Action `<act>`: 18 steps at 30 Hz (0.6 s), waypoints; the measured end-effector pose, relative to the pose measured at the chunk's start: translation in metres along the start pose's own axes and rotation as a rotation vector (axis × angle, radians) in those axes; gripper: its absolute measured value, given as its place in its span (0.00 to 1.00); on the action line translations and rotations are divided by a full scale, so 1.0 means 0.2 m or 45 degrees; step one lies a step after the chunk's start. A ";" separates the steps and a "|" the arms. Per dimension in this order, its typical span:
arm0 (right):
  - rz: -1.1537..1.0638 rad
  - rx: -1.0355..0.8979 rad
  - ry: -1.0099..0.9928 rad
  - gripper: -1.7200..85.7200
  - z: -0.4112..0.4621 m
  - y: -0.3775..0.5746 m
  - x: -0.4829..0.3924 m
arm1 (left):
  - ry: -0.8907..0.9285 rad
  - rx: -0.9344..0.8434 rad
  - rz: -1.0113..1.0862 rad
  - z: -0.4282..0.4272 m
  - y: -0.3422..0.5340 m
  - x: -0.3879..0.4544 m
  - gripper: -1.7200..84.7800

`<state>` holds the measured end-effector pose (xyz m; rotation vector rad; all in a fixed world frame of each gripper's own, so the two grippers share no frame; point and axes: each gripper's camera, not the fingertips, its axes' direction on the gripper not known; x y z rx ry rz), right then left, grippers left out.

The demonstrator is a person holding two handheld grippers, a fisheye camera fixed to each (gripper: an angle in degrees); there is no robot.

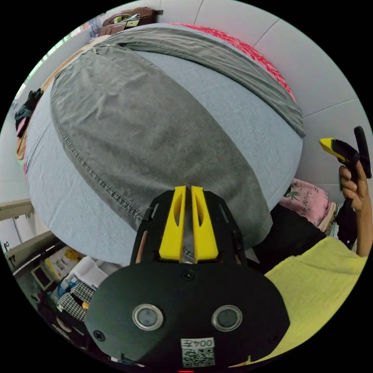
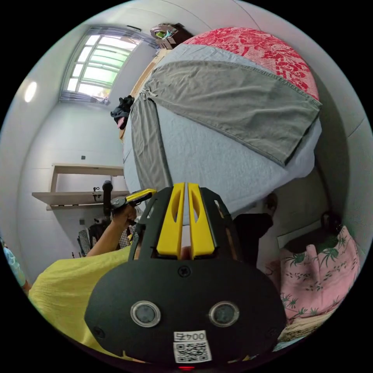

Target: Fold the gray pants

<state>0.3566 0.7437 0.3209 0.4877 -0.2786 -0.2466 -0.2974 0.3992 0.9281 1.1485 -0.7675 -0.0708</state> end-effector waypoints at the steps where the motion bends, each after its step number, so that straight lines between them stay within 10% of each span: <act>1: 0.000 0.019 0.022 0.05 -0.02 0.08 -0.02 | 0.008 -0.012 0.008 0.01 -0.01 -0.01 0.05; 18: 0.015 0.070 0.114 0.07 0.21 -0.03 0.05 | 0.051 -0.156 0.139 0.40 -0.02 -0.11 0.03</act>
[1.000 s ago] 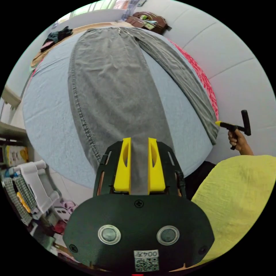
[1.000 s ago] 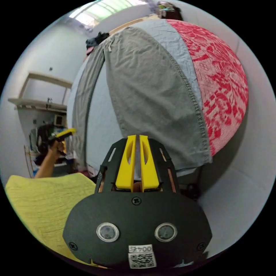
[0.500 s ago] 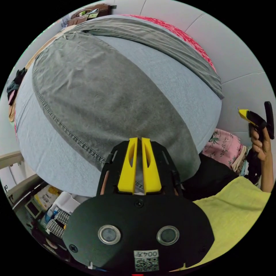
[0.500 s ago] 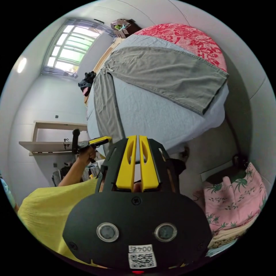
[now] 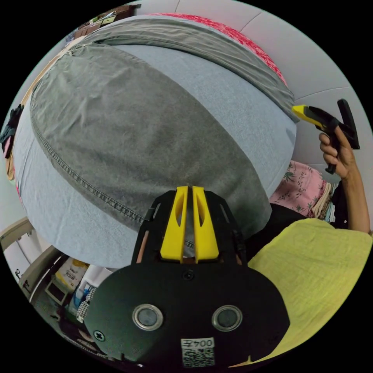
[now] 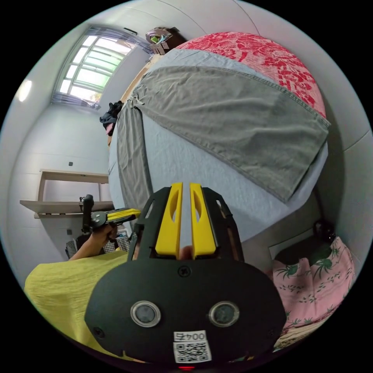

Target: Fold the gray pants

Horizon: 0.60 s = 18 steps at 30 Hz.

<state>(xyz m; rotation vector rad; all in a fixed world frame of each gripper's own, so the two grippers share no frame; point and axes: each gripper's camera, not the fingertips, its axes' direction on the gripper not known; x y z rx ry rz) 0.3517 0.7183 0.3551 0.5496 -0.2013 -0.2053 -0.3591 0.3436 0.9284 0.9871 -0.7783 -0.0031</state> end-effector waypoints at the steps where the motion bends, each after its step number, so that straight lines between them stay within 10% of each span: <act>1: -0.006 0.002 0.026 0.08 0.03 -0.04 -0.01 | -0.001 -0.015 0.000 0.01 -0.01 0.00 0.03; 11: 0.004 -0.051 0.045 0.09 0.23 -0.08 -0.03 | 0.283 -0.132 0.039 0.25 -0.08 -0.33 0.03; 18: -0.034 -0.029 -0.088 0.10 0.42 0.27 -0.32 | 0.596 0.192 -0.185 0.07 0.02 -1.18 0.02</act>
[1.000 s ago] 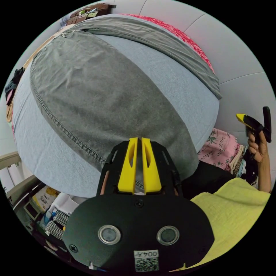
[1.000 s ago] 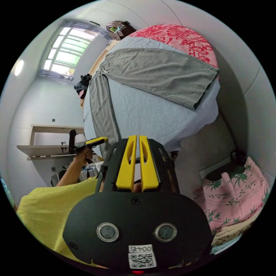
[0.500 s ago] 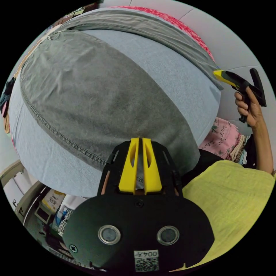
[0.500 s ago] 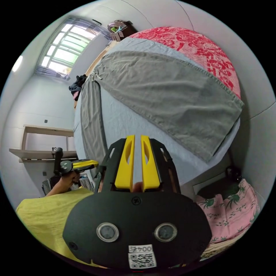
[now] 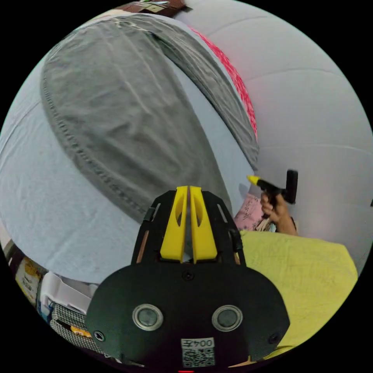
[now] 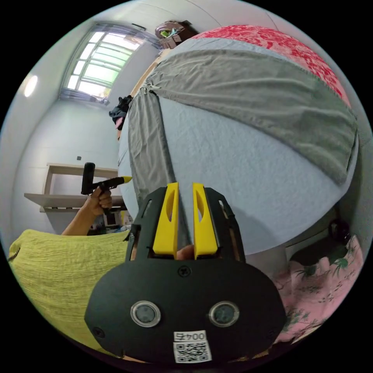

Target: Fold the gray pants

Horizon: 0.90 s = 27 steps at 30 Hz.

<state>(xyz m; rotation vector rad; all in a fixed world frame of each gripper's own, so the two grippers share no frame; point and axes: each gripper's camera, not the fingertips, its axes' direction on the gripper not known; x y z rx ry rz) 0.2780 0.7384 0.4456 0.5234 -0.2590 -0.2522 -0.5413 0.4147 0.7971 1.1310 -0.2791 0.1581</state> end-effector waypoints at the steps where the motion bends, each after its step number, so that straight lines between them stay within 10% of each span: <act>1: 0.041 0.028 -0.021 0.10 0.05 0.07 -0.02 | 0.001 0.011 -0.015 -0.03 -0.01 -0.08 0.02; 14: 0.304 0.520 0.294 0.11 -0.15 0.21 -0.20 | 0.039 -0.038 0.105 -0.04 -0.28 -0.76 0.02; 27: -0.017 0.387 0.619 0.09 -0.31 -0.72 0.15 | -0.203 -0.215 0.124 0.71 -0.55 -0.68 0.02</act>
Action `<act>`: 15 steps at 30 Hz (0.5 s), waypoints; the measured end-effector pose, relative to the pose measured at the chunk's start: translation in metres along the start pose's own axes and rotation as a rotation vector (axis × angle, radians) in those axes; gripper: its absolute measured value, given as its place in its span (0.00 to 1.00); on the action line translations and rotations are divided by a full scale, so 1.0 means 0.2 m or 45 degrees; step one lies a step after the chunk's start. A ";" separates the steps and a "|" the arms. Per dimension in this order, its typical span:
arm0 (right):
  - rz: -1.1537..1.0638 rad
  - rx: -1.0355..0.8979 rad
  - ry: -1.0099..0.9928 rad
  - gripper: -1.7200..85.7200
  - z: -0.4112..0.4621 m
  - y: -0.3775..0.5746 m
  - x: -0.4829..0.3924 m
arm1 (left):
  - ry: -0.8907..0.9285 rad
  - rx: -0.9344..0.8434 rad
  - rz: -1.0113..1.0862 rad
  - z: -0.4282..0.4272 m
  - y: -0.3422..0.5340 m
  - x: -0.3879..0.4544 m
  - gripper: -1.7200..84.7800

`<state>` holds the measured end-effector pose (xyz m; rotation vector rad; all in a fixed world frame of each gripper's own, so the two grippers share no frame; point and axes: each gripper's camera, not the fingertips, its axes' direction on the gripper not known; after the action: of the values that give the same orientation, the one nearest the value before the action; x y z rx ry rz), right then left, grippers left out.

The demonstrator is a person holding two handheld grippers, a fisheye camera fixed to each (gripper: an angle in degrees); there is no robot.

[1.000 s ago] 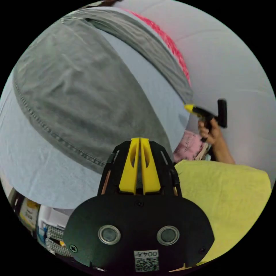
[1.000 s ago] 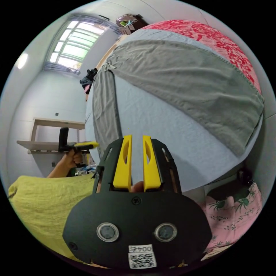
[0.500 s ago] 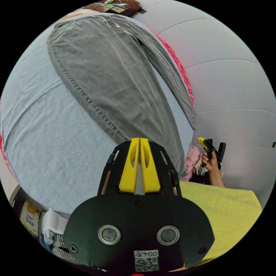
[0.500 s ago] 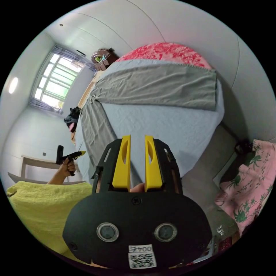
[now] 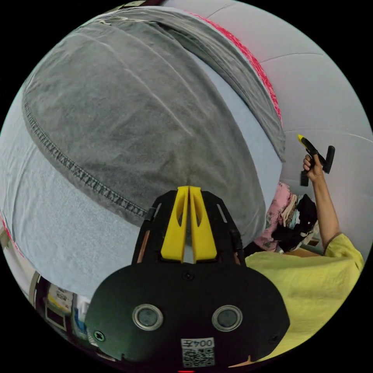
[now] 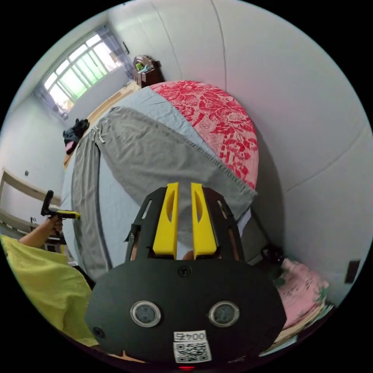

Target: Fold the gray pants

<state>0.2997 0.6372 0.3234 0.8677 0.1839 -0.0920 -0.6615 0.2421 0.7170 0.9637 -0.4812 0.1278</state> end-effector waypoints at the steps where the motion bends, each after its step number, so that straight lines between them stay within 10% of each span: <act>1: -0.058 -0.013 0.014 0.10 0.08 -0.10 0.01 | 0.008 -0.001 -0.014 0.02 -0.01 -0.01 0.02; 15: -0.448 -0.313 0.148 0.14 0.90 -0.83 -0.11 | -0.089 0.033 -0.068 0.17 -0.43 -0.03 0.04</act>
<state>0.2743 0.3923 0.3176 0.5888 0.4469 -0.3409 -0.6521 0.1663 0.6652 1.0083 -0.5182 0.0525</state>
